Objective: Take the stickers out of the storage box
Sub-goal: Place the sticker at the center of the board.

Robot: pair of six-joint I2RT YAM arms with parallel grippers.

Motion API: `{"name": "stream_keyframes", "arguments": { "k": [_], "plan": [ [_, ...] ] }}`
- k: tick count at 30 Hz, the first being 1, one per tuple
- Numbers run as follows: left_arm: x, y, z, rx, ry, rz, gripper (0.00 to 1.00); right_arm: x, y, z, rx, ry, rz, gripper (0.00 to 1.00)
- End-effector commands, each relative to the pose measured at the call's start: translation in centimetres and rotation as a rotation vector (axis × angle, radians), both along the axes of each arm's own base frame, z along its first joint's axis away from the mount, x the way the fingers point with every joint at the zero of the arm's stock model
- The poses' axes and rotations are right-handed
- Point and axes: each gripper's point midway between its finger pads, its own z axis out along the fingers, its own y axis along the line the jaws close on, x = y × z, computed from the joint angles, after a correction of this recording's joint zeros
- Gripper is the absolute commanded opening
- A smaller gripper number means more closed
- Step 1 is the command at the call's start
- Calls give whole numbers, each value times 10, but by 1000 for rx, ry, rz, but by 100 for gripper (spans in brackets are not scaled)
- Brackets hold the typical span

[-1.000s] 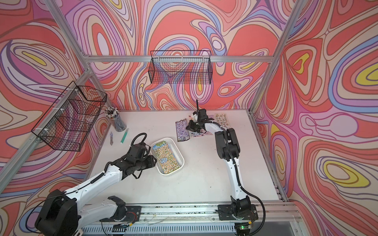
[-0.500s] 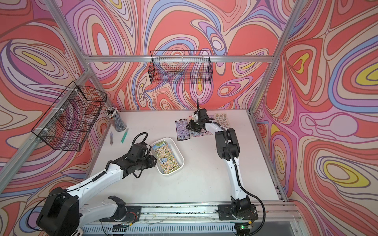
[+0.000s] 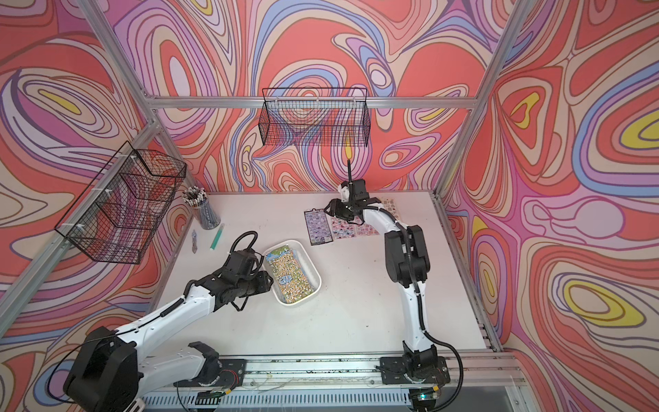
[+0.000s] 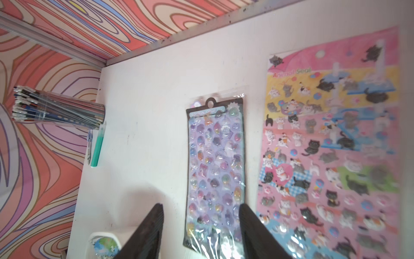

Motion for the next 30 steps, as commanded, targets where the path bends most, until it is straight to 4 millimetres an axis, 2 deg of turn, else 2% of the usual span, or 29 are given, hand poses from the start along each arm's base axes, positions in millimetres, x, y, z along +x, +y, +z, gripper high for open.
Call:
{"name": "stream_keyframes", "arguments": {
  "k": [1,7,11,15,18,23,30],
  "plan": [
    [1,1,5,15,-8,-2,45,-11,-16,29,-49,-65,-30,58],
    [1,1,8,9,-17,1,44,-46,-32,57,-87,-88,-45,58],
    [0,1,12,-6,-27,4,45,-74,-34,75,-108,-112,-43,58],
    [-3,2,19,-17,-45,7,45,-107,-28,93,-143,-137,-18,59],
    [-5,5,27,-25,-67,13,45,-132,-14,99,-173,-153,22,59],
    [-12,8,28,-35,-70,25,45,-171,19,89,-244,-140,115,59],
    [-21,11,19,-52,-55,43,44,-215,65,51,-280,-88,237,59]
  ]
}}
